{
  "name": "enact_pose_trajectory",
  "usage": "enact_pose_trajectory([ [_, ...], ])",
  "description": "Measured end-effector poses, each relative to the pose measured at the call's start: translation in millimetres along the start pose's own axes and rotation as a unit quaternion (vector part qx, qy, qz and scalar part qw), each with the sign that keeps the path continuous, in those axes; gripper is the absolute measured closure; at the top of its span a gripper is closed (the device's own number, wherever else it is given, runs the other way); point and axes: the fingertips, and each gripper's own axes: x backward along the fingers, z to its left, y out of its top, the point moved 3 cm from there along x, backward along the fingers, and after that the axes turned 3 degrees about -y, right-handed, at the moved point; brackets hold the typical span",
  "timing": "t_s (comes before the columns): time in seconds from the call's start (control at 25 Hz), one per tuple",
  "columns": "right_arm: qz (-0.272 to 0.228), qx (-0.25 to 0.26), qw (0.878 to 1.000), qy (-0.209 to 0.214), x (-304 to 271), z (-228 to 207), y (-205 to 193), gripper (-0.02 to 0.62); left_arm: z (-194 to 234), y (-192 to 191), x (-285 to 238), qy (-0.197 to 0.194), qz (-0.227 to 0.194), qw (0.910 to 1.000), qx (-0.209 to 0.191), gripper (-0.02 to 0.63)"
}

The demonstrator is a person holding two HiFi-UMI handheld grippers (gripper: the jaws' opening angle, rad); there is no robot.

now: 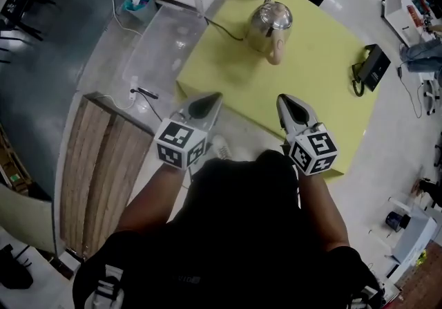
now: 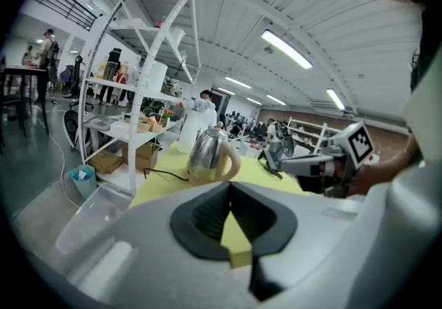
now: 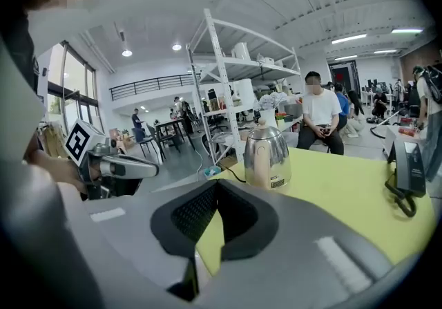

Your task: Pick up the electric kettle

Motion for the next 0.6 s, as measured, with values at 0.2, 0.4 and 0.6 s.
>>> enact_pose_trajectory([
  [0.2, 0.000, 0.006, 1.000, -0.014, 9.2, -1.2, 2.8, 0.589, -1.3, 5.3, 0.0, -0.008, 0.000, 1.0000, -0.006, 0.604],
  [0.4, -0.007, 0.011, 1.000, -0.025, 6.8, -18.4, 10.2, 0.589, 0.3, 13.6, -9.7, -0.003, -0.014, 0.9998, -0.011, 0.604],
  [0.6, -0.011, 0.019, 1.000, -0.018, -4.2, -27.5, 18.0, 0.589, -3.4, 13.5, -6.6, 0.011, -0.017, 0.9997, -0.012, 0.604],
])
